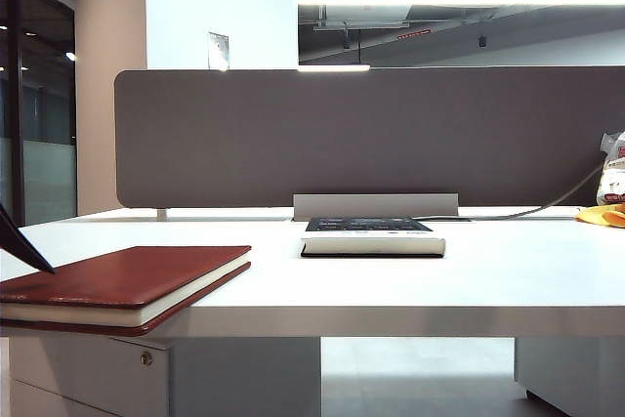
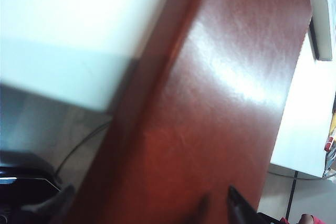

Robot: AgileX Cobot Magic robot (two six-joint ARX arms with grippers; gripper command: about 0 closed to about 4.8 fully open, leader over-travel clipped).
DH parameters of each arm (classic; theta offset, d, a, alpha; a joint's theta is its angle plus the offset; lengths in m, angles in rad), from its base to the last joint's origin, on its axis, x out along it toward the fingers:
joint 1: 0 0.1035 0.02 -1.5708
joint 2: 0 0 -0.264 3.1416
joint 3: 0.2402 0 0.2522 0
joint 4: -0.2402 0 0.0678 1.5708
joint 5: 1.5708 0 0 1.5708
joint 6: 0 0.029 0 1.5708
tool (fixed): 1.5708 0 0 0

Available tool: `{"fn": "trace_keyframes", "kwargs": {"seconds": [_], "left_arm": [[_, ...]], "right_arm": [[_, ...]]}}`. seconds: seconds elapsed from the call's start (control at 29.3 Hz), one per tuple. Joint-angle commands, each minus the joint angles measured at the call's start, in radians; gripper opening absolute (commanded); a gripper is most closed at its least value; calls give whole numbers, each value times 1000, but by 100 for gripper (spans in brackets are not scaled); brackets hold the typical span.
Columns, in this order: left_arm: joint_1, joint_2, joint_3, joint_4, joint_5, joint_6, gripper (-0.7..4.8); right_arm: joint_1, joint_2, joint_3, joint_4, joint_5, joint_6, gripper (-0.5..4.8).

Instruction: Pick up the red book and place it on top of the black book.

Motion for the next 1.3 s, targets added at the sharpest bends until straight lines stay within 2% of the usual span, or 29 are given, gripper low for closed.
{"fn": "trace_keyframes", "kwargs": {"seconds": [0.03, 0.17, 0.51, 0.55, 0.65, 0.79, 0.82, 0.89, 0.96, 1.03, 1.09, 1.3], "left_arm": [[-2, 17, 3, 50, 8, -18, 339], [-3, 44, 4, 92, 24, -41, 337], [-3, 83, 4, 126, 40, -41, 332], [-3, 83, 4, 128, 40, -41, 319], [-3, 83, 4, 145, 39, -40, 227], [-3, 83, 4, 170, 38, -41, 201], [-3, 86, 4, 171, 39, -41, 172], [-3, 87, 4, 171, 40, -40, 166], [-3, 87, 4, 172, 56, -38, 77], [-3, 87, 4, 188, 90, -40, 60], [-3, 87, 3, 211, 135, -40, -6], [-3, 87, 4, 315, 275, -84, -6]], "right_arm": [[0, -2, 5, 10, -1, -6, -6], [0, -2, 5, 10, -1, -6, -6], [0, -2, 5, 10, -1, -21, -6], [0, -2, 5, 10, -1, -21, -6], [0, -2, 5, 10, -1, -21, -6], [0, -2, 5, 10, -1, -21, -6], [0, -2, 5, 10, -1, -21, -6], [0, -2, 5, 10, -1, -21, -6], [0, -2, 5, 10, -1, -21, -6], [0, -2, 5, 10, 3, -21, -6], [0, -2, 5, 10, 16, -21, -6], [0, -2, 5, 10, 19, -21, -6]]}}
